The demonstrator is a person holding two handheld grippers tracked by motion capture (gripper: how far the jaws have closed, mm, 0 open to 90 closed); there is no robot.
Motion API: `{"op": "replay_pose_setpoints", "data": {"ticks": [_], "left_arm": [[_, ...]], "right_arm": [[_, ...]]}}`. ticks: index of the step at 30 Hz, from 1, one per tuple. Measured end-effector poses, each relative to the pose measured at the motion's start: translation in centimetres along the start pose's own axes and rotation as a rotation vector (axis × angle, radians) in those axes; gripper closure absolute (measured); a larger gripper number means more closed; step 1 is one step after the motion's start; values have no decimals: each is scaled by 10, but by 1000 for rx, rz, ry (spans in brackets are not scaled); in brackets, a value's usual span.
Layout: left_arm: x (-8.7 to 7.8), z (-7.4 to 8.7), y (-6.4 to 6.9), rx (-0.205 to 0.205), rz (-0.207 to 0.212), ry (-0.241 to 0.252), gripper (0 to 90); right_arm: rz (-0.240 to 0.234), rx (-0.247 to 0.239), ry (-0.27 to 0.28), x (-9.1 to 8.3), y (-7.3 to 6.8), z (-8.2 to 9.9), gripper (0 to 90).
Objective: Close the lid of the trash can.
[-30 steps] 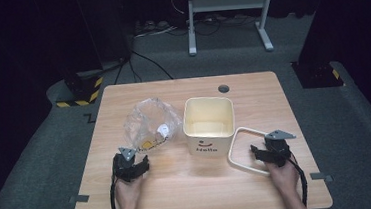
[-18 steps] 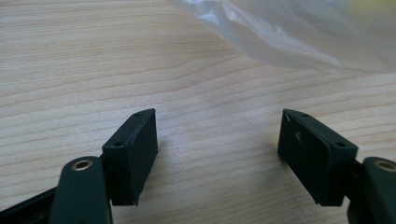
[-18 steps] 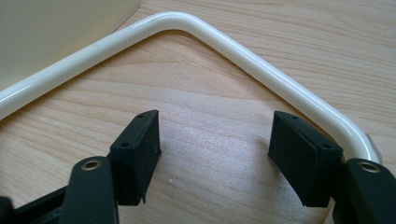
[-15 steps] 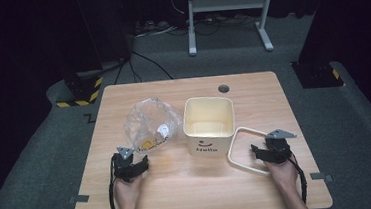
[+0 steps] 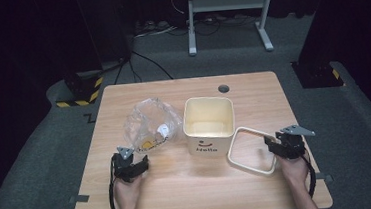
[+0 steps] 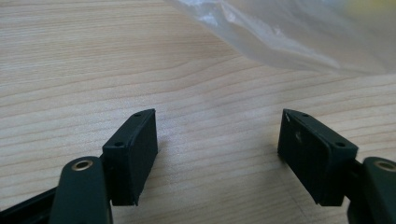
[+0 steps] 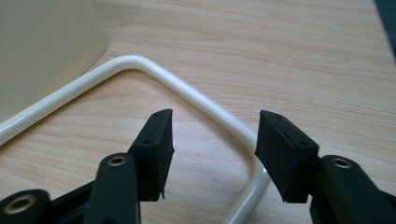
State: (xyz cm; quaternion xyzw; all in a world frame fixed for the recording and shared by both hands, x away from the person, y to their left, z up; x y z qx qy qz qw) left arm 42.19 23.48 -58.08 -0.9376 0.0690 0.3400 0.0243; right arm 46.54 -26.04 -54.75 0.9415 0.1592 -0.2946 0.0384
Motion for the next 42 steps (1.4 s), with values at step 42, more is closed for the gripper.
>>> {"op": "replay_pose_setpoints", "data": {"ticks": [42], "left_arm": [[0,0,0,0,0,1,288]], "right_arm": [[53,25,-88,14,23,20,750]]}}
Point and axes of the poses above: each handheld gripper's, and its own axes: x roughly forward along the jaws, z roughly out of its underside, y roughly to its right, the point moved 8 cm from there along x, roughly forward along the jaws, and after that the axes turned 2 degrees about y, right-handed, at the moved point
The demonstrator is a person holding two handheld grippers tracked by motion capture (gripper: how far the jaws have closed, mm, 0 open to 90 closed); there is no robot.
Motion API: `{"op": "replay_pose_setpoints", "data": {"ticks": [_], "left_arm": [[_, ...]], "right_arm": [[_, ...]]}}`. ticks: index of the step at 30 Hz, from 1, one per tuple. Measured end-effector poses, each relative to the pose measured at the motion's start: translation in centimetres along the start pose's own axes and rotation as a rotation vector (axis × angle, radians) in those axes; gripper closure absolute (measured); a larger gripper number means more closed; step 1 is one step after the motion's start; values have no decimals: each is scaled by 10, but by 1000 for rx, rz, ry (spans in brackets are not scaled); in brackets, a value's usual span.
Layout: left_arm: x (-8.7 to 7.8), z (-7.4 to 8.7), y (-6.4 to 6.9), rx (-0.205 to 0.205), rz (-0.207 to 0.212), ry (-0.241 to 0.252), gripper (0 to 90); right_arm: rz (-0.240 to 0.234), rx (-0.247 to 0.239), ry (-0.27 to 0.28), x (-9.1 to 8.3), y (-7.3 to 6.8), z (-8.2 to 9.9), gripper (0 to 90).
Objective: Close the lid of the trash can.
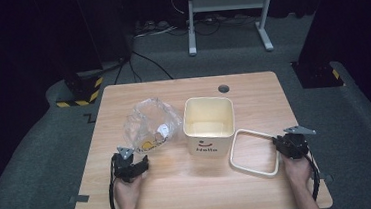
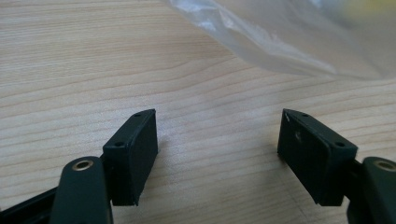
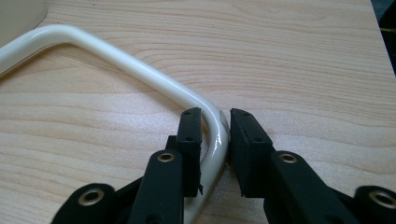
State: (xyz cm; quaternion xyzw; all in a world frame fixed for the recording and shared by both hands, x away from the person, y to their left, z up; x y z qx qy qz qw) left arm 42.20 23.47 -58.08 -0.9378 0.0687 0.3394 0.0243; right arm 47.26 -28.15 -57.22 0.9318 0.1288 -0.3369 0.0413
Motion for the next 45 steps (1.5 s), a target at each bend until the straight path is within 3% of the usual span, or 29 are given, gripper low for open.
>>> {"op": "replay_pose_setpoints", "data": {"ticks": [18,21,45], "left_arm": [[0,0,0,-1,1,0,288],[0,0,0,-1,1,0,288],[0,0,0,-1,1,0,288]], "right_arm": [[9,-30,12,-1,0,-1,769],[-1,-14,20,-4,0,-3,772],[-24,-41,54,-32,0,-25,778]]}}
Point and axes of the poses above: each handheld gripper's, and its own axes: x roughly forward along the jaws, z roughly out of its underside, y roughly to its right, the point moved 8 cm from there along x, roughly forward along the jaws, and after that the axes turned 2 degrees about y, right-handed, at the moved point
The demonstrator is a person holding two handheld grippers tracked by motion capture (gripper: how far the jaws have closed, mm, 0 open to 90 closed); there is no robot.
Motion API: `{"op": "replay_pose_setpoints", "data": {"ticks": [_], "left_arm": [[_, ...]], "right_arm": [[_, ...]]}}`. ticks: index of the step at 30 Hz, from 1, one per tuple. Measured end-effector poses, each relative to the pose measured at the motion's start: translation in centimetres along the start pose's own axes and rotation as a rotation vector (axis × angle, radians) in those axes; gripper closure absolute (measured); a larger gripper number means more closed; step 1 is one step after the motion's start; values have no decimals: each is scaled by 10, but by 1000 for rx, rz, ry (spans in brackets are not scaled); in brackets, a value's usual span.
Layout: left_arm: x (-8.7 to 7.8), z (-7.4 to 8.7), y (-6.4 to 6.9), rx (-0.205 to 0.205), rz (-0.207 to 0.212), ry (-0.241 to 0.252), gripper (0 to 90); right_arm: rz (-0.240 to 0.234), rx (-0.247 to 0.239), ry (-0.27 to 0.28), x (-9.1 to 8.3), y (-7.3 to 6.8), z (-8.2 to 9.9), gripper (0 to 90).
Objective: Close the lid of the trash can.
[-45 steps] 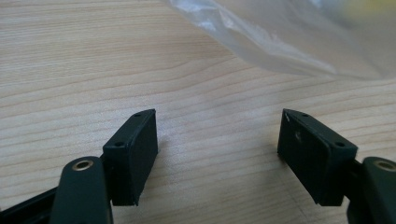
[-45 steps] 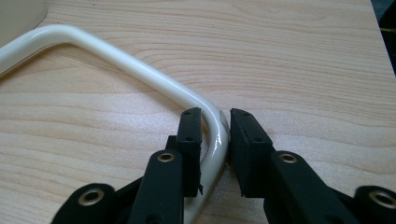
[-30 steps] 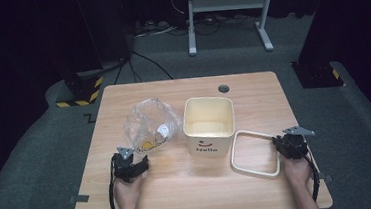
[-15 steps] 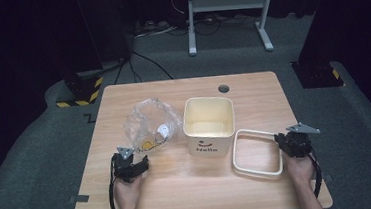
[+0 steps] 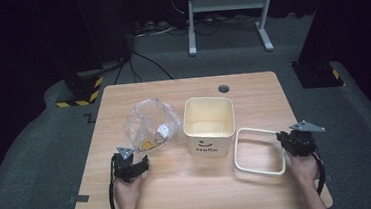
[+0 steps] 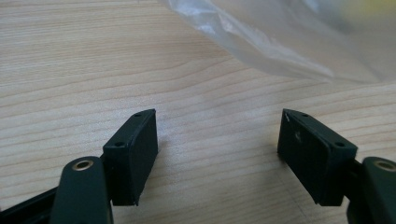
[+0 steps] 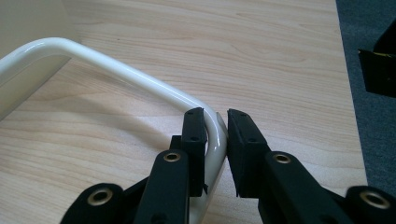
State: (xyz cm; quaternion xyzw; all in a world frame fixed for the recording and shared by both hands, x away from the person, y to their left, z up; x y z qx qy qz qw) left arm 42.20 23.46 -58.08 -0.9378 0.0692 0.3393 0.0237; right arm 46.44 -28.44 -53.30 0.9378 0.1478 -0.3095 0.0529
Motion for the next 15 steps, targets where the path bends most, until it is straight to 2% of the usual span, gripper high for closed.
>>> {"op": "replay_pose_setpoints", "data": {"ticks": [12,15], "left_arm": [[0,0,0,1,0,0,289],[0,0,0,2,0,0,291]], "right_arm": [[-7,10,10,-12,3,-9,780],[-12,-5,11,-16,2,-12,780]]}}
Point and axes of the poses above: each handheld gripper's, and its own axes: x roughly forward along the jaws, z roughly out of its underside, y roughly to its right, the point moved 8 cm from there along x, roughly forward along the jaws, and after that the axes turned 2 degrees about y, right-handed, at the moved point
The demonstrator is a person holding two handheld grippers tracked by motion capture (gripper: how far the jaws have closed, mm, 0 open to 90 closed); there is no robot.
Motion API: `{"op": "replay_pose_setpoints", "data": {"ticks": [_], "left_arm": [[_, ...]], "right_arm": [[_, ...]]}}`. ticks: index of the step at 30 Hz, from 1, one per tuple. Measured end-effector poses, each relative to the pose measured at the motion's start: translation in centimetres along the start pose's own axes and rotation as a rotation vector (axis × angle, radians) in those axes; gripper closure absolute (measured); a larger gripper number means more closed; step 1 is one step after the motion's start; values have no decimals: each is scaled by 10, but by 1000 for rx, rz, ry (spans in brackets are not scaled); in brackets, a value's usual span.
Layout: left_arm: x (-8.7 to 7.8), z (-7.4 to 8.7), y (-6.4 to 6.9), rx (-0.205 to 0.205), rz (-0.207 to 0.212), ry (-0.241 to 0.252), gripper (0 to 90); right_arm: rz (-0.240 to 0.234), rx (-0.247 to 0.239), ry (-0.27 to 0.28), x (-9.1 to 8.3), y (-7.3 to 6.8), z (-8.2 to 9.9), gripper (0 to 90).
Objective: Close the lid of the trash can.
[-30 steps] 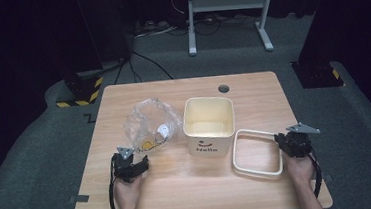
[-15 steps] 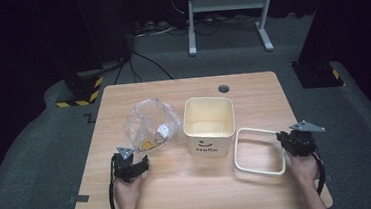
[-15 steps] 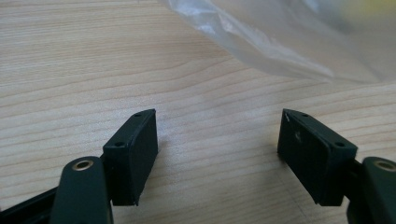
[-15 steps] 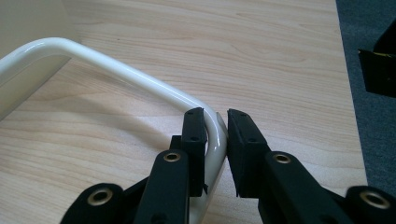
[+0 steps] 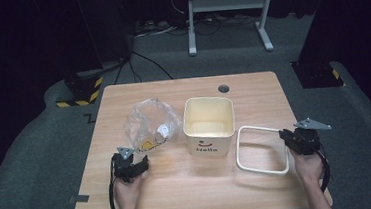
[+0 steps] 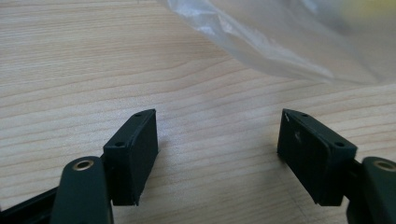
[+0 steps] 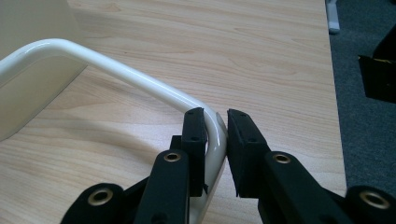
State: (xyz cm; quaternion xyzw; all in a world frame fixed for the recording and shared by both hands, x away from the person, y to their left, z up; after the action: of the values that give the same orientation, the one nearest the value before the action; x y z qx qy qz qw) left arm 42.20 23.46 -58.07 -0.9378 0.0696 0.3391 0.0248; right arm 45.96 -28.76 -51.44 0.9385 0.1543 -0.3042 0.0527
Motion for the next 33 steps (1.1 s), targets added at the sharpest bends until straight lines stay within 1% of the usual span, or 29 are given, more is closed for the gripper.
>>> {"op": "replay_pose_setpoints", "data": {"ticks": [7,9,11,19,25,26,30,32,33], "left_arm": [[0,0,0,-2,1,0,291],[0,0,0,-1,1,0,291],[0,0,0,-1,1,0,291],[0,0,0,-2,-1,0,291],[0,0,0,-2,-2,0,291],[0,0,0,-3,-1,0,291],[0,0,0,-5,-2,1,291],[0,0,0,-3,-2,0,291],[0,0,0,-4,-1,0,291]], "right_arm": [[-4,10,10,-4,0,-6,780],[-2,3,13,-6,1,-8,780],[-1,7,17,-8,2,-11,780],[16,15,34,-17,10,-21,780],[3,30,56,-25,14,-29,780],[2,25,60,-26,15,-30,780],[-6,34,66,-32,15,-37,781],[-9,28,74,-33,15,-41,781],[-10,34,74,-34,15,-42,780]]}}
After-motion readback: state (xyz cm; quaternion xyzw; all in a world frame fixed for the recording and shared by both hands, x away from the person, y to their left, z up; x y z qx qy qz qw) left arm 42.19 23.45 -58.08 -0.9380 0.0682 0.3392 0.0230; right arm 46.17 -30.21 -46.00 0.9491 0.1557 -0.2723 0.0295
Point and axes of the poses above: each handheld gripper's, and its own axes: x roughly forward along the jaws, z roughly out of its underside, y roughly to its right, the point moved 8 cm from there along x, roughly forward along the jaws, and after that the axes turned 2 degrees about y, right-handed, at the moved point
